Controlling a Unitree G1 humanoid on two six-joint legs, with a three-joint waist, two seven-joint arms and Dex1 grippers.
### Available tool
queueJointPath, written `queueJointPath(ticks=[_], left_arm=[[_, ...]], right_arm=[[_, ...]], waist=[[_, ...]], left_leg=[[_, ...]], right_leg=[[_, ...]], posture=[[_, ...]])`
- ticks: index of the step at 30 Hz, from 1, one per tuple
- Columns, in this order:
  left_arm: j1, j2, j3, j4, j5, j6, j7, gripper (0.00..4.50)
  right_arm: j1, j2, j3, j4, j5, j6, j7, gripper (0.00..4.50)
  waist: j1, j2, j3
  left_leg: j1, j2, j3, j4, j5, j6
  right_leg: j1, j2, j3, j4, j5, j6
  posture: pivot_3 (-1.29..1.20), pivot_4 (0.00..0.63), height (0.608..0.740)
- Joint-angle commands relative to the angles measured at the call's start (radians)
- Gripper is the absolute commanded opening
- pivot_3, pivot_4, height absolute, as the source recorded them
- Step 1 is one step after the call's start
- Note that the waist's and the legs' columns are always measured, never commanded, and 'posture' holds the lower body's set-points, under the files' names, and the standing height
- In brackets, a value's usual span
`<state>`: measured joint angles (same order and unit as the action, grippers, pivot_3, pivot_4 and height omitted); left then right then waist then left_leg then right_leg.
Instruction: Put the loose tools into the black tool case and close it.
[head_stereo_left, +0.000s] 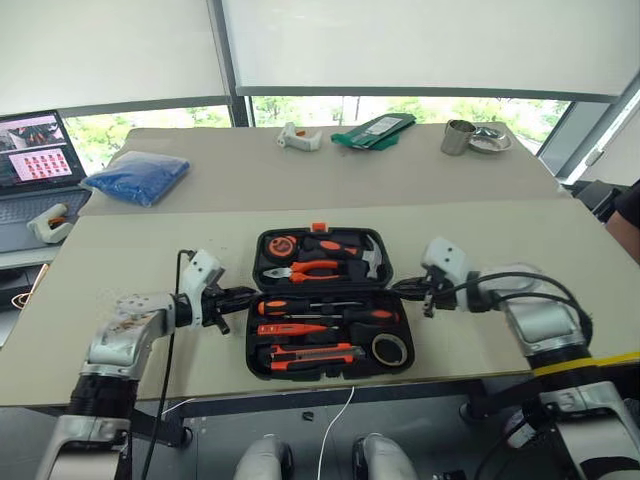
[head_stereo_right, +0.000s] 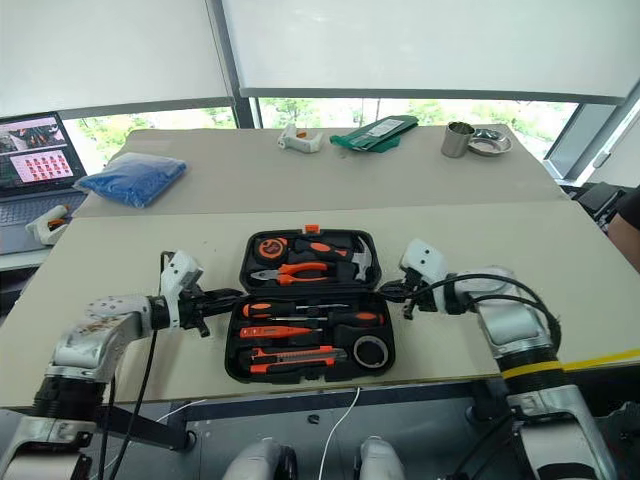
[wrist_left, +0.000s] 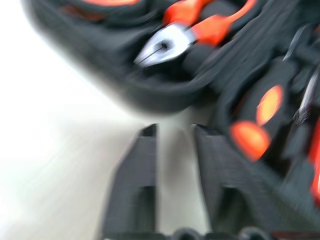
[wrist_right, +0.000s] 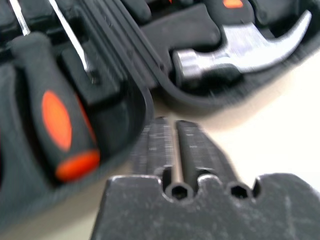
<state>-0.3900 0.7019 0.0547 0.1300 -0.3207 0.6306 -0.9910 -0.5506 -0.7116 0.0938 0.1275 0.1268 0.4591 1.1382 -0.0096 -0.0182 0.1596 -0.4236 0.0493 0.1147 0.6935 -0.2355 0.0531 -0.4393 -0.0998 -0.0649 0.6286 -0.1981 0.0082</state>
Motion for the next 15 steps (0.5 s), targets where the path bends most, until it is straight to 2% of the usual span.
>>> queueJointPath(ticks=[1, 3, 5, 6, 7, 8, 11, 15], left_arm=[[-0.081, 0.042, 0.062, -0.029, -0.096, 0.192, -0.005, 2.81], [-0.144, 0.045, 0.087, -0.012, -0.136, 0.321, 0.024, 3.54], [-0.234, 0.038, 0.073, 0.031, -0.126, 0.464, 0.101, 4.27], [-0.262, 0.035, 0.065, 0.044, -0.122, 0.502, 0.125, 4.50], [-0.296, 0.019, 0.062, 0.058, -0.129, 0.541, 0.142, 4.50], [-0.319, 0.009, 0.052, 0.064, -0.132, 0.563, 0.152, 4.50], [-0.380, -0.025, 0.003, 0.109, -0.097, 0.576, 0.196, 4.50], [-0.433, -0.074, -0.010, 0.191, -0.078, 0.544, 0.236, 4.50]], right_arm=[[-0.063, -0.025, -0.066, -0.119, 0.063, 0.352, -0.085, 2.21], [-0.135, -0.026, -0.070, -0.140, 0.082, 0.627, -0.153, 2.91], [-0.225, -0.016, -0.066, -0.115, 0.129, 0.824, -0.168, 3.59], [-0.255, -0.016, -0.057, -0.105, 0.143, 0.884, -0.177, 4.03], [-0.285, -0.021, -0.018, -0.089, 0.141, 0.909, -0.180, 4.21], [-0.311, -0.019, 0.009, -0.073, 0.143, 0.933, -0.189, 4.21], [-0.407, 0.068, -0.018, 0.043, 0.148, 0.988, -0.265, 4.21], [-0.469, 0.129, 0.009, 0.179, 0.119, 0.929, -0.331, 4.21]], waist=[[-0.001, 0.000, 0.000], [-0.002, 0.000, 0.000], [-0.001, 0.000, 0.000], [-0.001, 0.000, 0.000], [-0.002, 0.000, 0.000], [-0.002, 0.000, 0.000], [-0.003, 0.000, 0.000], [-0.003, -0.001, 0.000]], left_leg=[[0.000, 0.000, 0.000, 0.000, 0.000, 0.000], [0.000, 0.000, 0.000, 0.000, 0.000, 0.000], [-0.001, 0.000, 0.000, 0.002, 0.001, 0.000], [-0.001, 0.000, -0.001, 0.001, 0.002, 0.000], [-0.001, 0.000, -0.001, 0.001, 0.002, 0.000], [0.000, 0.000, -0.001, 0.001, 0.002, 0.000], [-0.001, -0.001, -0.001, 0.000, 0.002, 0.000], [-0.003, -0.002, 0.000, 0.000, 0.002, -0.001]], right_leg=[[0.000, 0.000, 0.000, 0.000, 0.000, 0.000], [-0.001, 0.000, 0.000, 0.001, 0.000, 0.000], [-0.001, 0.000, 0.000, 0.001, 0.001, -0.001], [-0.001, 0.000, 0.000, 0.002, 0.001, -0.002], [-0.001, 0.001, 0.000, 0.001, 0.001, -0.002], [0.000, 0.001, 0.000, 0.001, 0.001, -0.001], [-0.001, 0.001, 0.000, 0.001, 0.001, -0.002], [-0.002, 0.002, 0.001, 0.001, 0.001, -0.002]], posture=[[0.00, 0.150, 0.740], [0.00, 0.150, 0.740], [0.00, 0.150, 0.740], [0.00, 0.150, 0.740], [0.00, 0.150, 0.740], [0.00, 0.150, 0.740], [0.00, 0.150, 0.740], [0.00, 0.150, 0.740]])
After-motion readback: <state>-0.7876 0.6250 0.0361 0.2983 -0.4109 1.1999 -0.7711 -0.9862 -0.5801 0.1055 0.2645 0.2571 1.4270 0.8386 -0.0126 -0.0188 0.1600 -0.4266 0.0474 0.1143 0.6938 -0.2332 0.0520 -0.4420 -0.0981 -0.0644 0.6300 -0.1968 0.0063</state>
